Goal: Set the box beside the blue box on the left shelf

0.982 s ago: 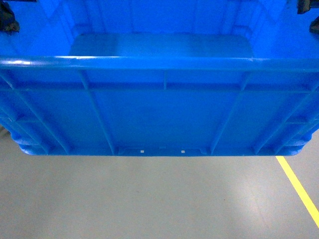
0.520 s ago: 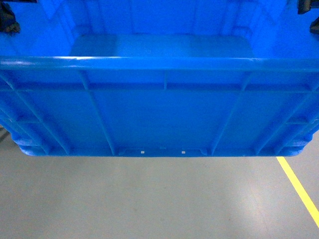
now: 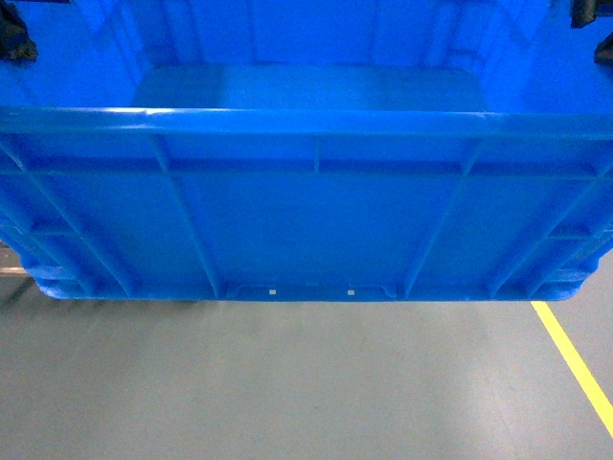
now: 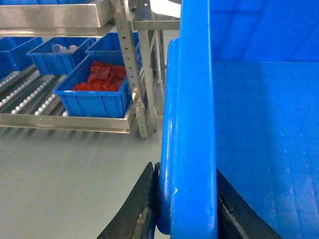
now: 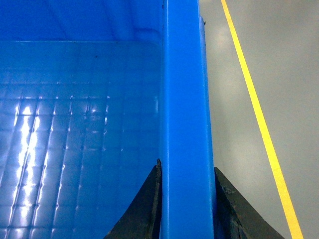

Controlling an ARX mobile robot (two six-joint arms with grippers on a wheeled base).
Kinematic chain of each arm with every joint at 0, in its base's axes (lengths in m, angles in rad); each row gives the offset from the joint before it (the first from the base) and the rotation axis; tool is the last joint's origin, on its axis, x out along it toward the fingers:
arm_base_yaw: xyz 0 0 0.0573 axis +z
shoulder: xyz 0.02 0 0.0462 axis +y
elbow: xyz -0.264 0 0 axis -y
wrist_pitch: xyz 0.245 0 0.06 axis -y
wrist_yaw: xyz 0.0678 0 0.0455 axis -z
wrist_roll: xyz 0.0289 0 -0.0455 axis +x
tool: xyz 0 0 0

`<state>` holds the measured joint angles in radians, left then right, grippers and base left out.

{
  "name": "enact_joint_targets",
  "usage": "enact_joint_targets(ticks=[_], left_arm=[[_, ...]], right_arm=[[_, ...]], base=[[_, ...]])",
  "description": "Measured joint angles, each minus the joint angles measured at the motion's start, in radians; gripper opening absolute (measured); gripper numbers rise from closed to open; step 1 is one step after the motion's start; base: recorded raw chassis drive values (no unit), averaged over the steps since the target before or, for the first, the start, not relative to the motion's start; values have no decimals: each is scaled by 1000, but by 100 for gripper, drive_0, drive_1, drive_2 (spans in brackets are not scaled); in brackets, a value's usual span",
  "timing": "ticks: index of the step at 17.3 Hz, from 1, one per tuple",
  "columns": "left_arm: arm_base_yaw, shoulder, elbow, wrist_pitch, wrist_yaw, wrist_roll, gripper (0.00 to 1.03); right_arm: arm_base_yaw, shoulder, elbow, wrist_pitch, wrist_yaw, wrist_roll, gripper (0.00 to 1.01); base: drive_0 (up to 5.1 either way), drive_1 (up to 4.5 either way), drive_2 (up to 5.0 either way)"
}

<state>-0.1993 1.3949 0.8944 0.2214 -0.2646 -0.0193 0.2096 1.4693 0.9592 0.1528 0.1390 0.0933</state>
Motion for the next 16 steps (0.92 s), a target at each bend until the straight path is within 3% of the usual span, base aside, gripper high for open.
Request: enact_joint_targets(ticks=[5, 10, 16], left_arm=[[0, 0, 0, 3, 1, 0, 20], [0, 3, -1, -3, 2, -2, 20], [-2, 0, -1, 2, 2, -1, 20]], right_arm=[[0, 0, 0, 1, 2, 0, 21], [0, 2, 0, -3, 1, 0, 21], [0, -1, 0, -1, 6, -1, 21]], base=[[11, 434, -412], [0, 0, 0], [-471, 260, 260]])
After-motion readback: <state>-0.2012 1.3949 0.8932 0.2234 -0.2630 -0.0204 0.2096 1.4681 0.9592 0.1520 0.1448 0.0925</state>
